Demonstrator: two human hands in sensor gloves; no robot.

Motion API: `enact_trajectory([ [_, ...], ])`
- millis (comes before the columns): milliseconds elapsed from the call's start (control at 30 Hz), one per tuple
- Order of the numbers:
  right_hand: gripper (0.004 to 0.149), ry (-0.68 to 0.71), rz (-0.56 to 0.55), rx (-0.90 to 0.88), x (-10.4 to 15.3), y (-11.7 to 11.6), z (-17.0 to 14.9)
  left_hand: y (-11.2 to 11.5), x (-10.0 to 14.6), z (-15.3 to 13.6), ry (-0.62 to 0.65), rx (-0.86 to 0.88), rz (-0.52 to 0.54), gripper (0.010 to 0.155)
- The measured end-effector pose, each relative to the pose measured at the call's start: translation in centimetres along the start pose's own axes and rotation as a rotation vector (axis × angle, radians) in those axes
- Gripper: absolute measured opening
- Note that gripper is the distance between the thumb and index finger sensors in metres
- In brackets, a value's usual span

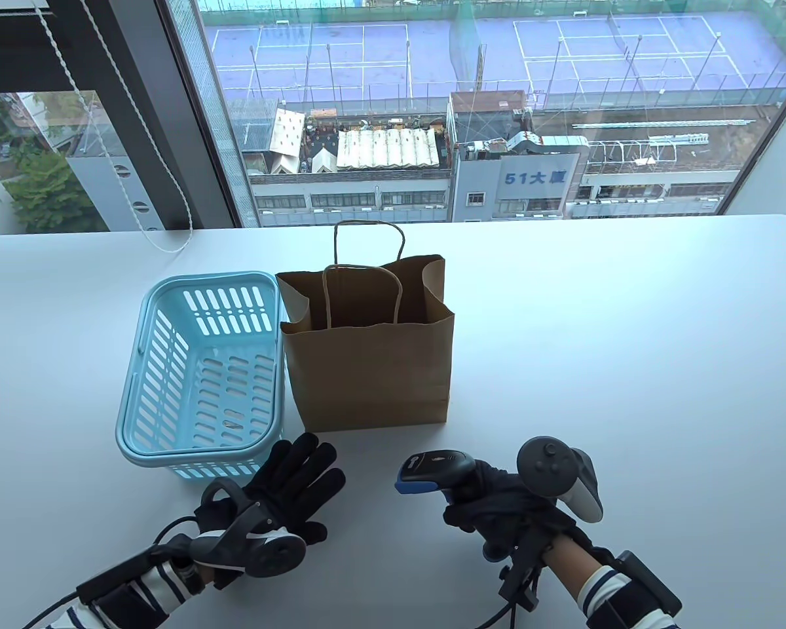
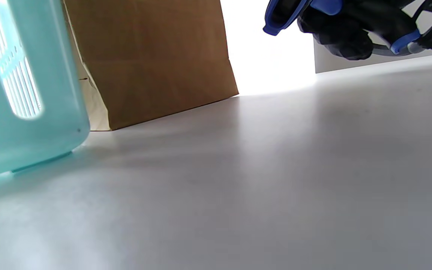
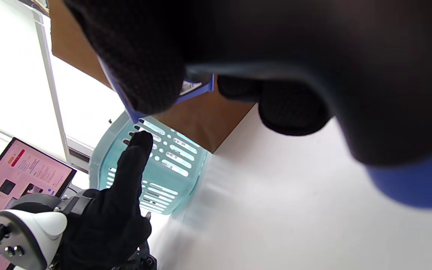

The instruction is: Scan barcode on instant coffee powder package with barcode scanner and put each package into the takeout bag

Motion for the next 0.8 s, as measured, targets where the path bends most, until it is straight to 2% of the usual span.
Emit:
enact_trajectory([
  [100, 0.057, -0.02, -0.046, -0.02, 0.2, 0.7, -0.3, -0.1, 0.1, 0.2, 0.014, 0.017, 0.01, 0.078],
  [200, 0.058, -0.034, -0.091, -0.001, 0.7, 2.4, -0.3, -0.2, 0.1, 0.4, 0.029, 0.007, 0.015, 0.079],
  [300, 0.061, -0.191, -0.187, -0.005, 1.6, 4.5, -1.8, -0.5, 0.2, 0.4, 0.033, 0.009, 0.031, 0.081],
  [400, 0.066, -0.369, -0.236, 0.034, 2.4, 6.0, -4.2, -0.9, 0.3, 0.4, 0.033, 0.01, 0.046, 0.082],
  [467, 0.067, -0.447, -0.208, 0.033, 2.7, 6.2, -5.8, -1.0, 0.4, 0.3, 0.032, 0.008, 0.051, 0.082],
  [633, 0.066, -0.479, -0.175, -0.061, 2.6, 6.2, -7.8, -1.3, 0.6, 0.1, 0.03, 0.014, 0.058, 0.081],
  [700, 0.068, -0.509, -0.158, 0.01, 2.8, 6.5, -8.0, -1.3, 0.6, 0.1, 0.031, 0.015, 0.061, 0.081],
  [800, 0.07, -0.592, -0.015, 0.185, 3.0, 6.7, -8.3, -1.3, 0.7, 0.2, 0.039, 0.014, 0.067, 0.082],
])
Point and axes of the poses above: the tracker on the back of each hand, its own z axis roughly to the thumb side, its own x axis roughly from the fingertips to the wrist, y = z × x, the point moved 4 cm from there along -x, roughly from the wrist to the fingertips, and after that the axes turned 8 degrees about x, right-handed, at the moved point
